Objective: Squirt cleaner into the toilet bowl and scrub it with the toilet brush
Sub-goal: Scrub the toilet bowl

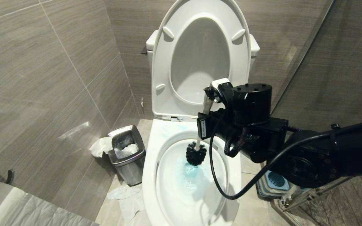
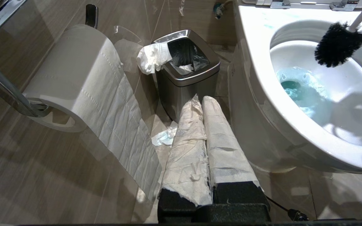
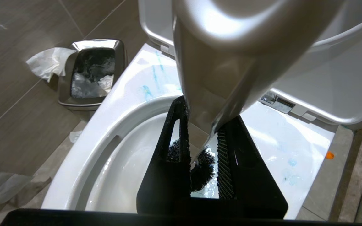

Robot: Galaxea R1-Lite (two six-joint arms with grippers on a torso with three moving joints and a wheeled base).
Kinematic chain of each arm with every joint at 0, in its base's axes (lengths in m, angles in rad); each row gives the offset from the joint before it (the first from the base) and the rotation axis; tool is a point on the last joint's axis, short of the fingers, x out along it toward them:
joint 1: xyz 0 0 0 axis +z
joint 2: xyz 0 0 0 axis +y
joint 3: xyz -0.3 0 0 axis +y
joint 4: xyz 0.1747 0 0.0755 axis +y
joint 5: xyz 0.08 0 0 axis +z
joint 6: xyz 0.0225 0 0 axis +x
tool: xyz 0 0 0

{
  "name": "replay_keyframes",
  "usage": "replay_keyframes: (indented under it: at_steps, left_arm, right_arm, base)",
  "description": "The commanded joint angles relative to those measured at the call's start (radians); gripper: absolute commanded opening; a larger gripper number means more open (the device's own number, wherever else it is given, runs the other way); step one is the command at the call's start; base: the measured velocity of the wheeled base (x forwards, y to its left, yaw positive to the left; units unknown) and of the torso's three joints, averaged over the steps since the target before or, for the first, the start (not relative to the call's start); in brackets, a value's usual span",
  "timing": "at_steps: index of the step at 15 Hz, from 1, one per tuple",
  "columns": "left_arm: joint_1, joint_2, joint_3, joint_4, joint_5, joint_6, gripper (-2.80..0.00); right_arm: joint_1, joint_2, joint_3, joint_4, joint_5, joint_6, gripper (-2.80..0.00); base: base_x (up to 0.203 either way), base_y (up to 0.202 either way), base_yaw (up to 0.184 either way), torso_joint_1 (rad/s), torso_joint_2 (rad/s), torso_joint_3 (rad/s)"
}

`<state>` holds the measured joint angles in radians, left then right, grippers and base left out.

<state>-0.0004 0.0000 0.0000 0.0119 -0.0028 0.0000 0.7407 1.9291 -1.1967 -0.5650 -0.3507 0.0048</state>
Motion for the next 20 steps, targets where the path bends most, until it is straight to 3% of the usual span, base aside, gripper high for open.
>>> replay_keyframes:
  at_steps: [1, 8, 20]
  left_arm:
    - [0.000, 0.000, 0.002, 0.000, 0.000, 0.000, -2.80]
    - [-0.001, 0.000, 0.002, 0.000, 0.000, 0.000, -2.80]
    - [0.000, 0.000, 0.002, 0.000, 0.000, 0.000, -2.80]
  right_arm:
    - [-0.018, 0.077, -0.047, -0.005, -0.002, 0.003, -2.80]
    - [-0.055, 0.203, -0.165, -0.003, -0.002, 0.001, -2.80]
    - [-0.036, 0.375, -0.419, 0.061, 0.008, -0.006, -2.80]
  base:
    - [0.000, 0.000, 0.000, 0.000, 0.00, 0.000]
    - [0.000, 0.000, 0.000, 0.000, 0.00, 0.000]
    - [0.000, 0.000, 0.000, 0.000, 0.00, 0.000]
